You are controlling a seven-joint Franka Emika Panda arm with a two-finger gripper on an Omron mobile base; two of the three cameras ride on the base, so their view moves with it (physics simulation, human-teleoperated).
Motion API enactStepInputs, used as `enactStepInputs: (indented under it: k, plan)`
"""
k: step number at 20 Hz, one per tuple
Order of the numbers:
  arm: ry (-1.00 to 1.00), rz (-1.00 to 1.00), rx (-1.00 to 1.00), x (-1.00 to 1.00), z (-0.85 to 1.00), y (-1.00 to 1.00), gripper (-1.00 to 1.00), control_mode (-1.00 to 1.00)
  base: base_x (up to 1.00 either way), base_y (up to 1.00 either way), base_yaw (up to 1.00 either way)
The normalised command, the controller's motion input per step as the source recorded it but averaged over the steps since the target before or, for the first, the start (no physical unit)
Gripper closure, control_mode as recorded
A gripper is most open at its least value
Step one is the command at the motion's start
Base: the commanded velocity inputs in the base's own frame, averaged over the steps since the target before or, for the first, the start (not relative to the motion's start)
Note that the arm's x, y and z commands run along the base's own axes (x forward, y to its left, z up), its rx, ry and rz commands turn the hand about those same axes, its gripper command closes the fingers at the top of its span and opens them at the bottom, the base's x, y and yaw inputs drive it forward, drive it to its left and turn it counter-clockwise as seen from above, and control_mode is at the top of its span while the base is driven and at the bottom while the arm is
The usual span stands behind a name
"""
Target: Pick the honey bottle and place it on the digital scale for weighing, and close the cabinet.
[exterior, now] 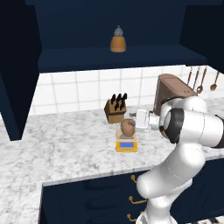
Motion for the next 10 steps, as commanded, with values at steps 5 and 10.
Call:
enactStepInputs:
  k: [5,10]
  plan:
    - [-0.02,0.0,0.01,0.0,-0.15,0.27,1.0,-1.0,0.0,0.0,0.0]
    - [0.0,0.0,0.0,-0.02,-0.12,0.04,-1.0,-1.0,0.0,0.0,0.0]
